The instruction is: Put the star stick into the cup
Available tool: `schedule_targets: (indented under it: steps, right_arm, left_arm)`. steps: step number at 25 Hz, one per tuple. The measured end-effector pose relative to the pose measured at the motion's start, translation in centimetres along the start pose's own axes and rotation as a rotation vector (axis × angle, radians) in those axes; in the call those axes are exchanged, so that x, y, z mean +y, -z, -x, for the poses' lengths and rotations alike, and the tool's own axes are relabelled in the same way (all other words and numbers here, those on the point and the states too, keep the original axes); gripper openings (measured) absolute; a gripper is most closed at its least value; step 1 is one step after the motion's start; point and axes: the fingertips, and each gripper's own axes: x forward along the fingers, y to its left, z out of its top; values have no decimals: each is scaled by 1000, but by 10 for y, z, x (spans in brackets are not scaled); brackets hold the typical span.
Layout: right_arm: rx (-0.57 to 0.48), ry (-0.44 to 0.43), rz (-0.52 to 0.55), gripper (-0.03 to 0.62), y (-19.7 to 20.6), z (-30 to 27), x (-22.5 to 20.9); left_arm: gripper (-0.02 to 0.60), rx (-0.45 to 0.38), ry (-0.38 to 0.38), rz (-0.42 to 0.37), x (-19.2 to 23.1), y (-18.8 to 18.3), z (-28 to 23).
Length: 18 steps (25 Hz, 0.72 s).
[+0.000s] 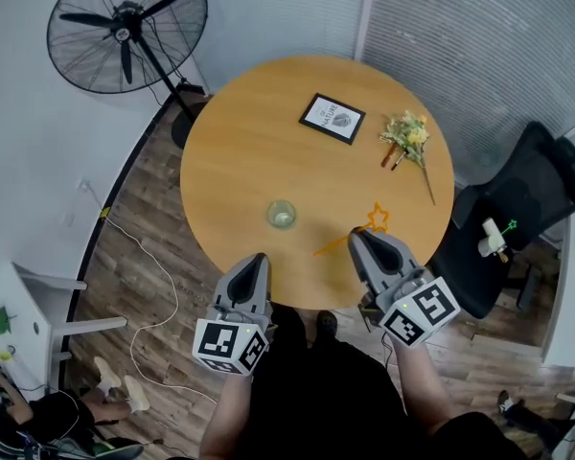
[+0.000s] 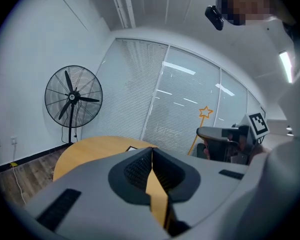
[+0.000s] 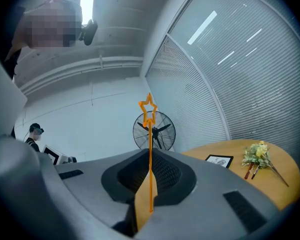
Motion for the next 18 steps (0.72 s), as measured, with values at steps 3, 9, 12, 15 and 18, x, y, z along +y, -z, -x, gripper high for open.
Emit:
schedule_targets:
  steps: [3, 9, 12, 15, 18]
  right_arm:
    - [-2, 20, 7, 25, -4, -28, 0]
    - [-12, 64, 23, 25, -6, -56, 0]
    - [-12, 90, 23, 25, -5, -71, 1]
    - [-12, 123, 25, 25, -5, -83, -1]
    - [-15, 153, 25, 25, -3, -91, -1]
  left_arm:
    - [0, -5, 17, 0, 28, -13, -14]
    - [0, -8, 65, 0, 57, -22, -32]
    - [0, 4, 95, 2, 71, -26, -41]
    - [0, 17, 134, 0, 81, -27, -52]
    - [0, 34, 168, -2, 89, -24, -57]
